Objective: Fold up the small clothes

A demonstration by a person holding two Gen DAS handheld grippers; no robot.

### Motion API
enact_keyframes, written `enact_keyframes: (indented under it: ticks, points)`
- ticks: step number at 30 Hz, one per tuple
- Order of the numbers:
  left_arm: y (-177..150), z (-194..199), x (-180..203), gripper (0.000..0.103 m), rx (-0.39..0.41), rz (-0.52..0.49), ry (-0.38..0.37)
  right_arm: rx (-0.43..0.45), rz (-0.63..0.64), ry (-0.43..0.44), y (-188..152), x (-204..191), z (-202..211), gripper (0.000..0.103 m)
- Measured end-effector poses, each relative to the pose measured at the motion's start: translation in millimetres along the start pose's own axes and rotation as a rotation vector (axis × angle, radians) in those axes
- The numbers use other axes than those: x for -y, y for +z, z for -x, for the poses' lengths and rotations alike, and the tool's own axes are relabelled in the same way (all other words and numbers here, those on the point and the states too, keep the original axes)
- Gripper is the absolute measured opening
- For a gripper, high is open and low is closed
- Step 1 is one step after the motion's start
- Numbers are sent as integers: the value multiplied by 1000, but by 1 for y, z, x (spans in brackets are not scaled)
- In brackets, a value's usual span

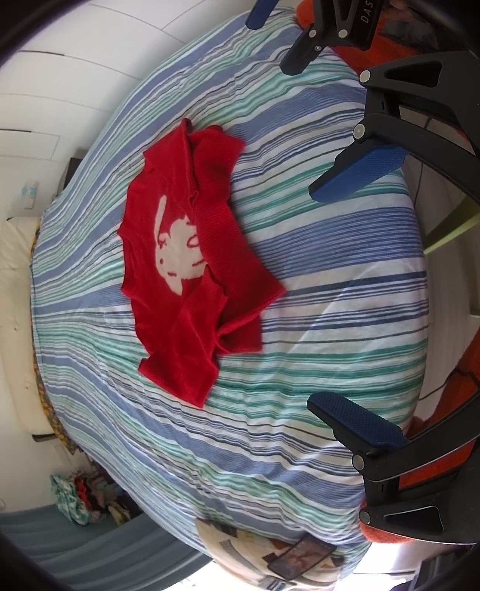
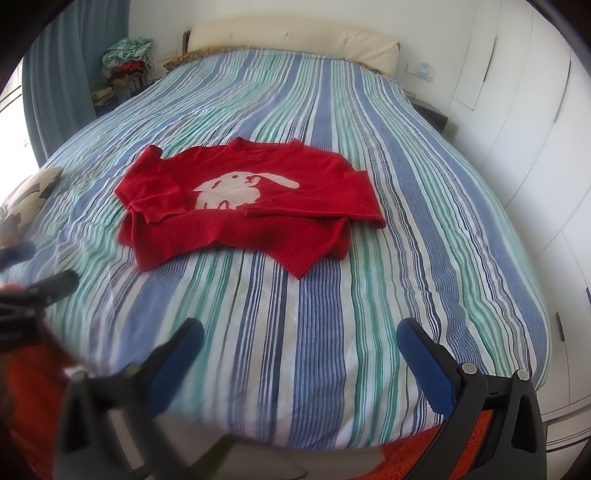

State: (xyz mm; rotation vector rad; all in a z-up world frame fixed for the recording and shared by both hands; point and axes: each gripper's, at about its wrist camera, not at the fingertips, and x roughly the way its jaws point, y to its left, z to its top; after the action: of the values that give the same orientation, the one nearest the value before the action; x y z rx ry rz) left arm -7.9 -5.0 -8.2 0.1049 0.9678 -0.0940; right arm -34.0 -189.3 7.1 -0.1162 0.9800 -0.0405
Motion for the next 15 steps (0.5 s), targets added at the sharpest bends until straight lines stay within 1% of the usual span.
enact_keyframes:
  ticks: [6,15]
  points:
    - [0,0,4,102,-1,-14,-10,-2,3,3,0,-1,-1,103]
    - [0,2,2,102,5,3,-22,0,4,1,-1,-3,1,103]
